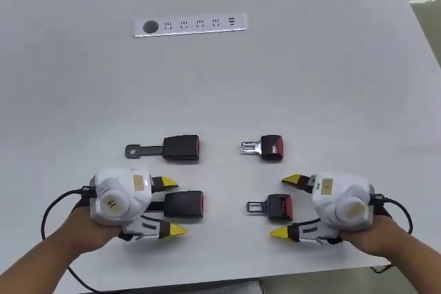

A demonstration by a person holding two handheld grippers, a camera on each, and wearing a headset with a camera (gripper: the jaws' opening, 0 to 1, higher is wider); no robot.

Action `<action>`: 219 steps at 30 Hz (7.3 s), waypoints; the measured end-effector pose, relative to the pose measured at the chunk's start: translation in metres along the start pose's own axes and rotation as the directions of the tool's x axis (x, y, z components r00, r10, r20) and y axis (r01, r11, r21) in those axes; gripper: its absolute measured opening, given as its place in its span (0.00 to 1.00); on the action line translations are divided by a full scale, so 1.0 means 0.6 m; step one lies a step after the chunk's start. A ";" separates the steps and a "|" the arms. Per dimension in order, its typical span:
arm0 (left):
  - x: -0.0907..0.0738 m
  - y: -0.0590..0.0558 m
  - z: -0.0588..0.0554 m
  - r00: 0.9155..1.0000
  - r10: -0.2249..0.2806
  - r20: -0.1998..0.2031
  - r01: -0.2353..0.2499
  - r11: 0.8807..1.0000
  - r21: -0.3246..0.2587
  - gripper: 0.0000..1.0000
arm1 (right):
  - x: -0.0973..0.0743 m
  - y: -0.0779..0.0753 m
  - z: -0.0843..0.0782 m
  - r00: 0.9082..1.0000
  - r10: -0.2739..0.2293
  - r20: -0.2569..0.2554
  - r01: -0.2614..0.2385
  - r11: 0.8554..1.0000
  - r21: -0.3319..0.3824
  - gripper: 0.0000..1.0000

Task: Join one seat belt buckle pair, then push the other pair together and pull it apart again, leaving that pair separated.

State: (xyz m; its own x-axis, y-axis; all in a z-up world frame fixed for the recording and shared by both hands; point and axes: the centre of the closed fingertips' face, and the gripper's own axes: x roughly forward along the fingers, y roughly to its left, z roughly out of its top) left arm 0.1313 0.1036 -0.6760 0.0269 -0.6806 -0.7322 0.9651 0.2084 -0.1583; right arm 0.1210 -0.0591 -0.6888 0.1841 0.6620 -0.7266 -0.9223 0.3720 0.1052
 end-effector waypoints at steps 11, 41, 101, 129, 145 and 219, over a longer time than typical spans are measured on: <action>0.006 0.017 -0.020 0.999 0.018 -0.043 -0.014 0.995 0.094 0.41 | 0.006 0.011 -0.004 1.000 0.000 -0.028 -0.001 0.998 -0.061 0.51; 0.017 0.013 -0.016 0.992 -0.029 -0.123 0.058 0.969 0.239 0.34 | -0.004 -0.007 -0.008 0.985 -0.017 -0.172 -0.011 0.988 -0.156 0.34; 0.022 0.019 -0.020 0.982 -0.019 -0.186 0.063 0.970 0.233 0.33 | 0.119 0.041 0.105 0.992 -0.002 -0.126 -0.020 0.984 -0.179 0.33; 0.018 0.012 -0.021 0.985 -0.027 -0.170 0.068 0.967 0.244 0.33 | 0.112 0.055 0.131 0.996 0.008 -0.093 -0.026 0.981 -0.191 0.33; 0.011 0.016 -0.022 0.993 -0.082 -0.084 0.099 0.972 0.214 0.33 | 0.108 0.052 0.127 0.998 0.043 0.052 -0.032 0.982 -0.185 0.32; 0.004 0.003 0.026 0.993 -0.010 -0.114 0.030 0.983 0.179 0.64 | 0.099 0.039 0.154 0.996 -0.051 0.076 0.060 0.991 -0.120 0.60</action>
State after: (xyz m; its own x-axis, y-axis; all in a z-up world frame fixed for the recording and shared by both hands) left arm 0.1374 0.0917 -0.6678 -0.0125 -0.5985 -0.8010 0.9965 0.0587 -0.0594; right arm 0.1416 0.0489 -0.6671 0.2561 0.6900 -0.6770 -0.9437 0.3301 -0.0205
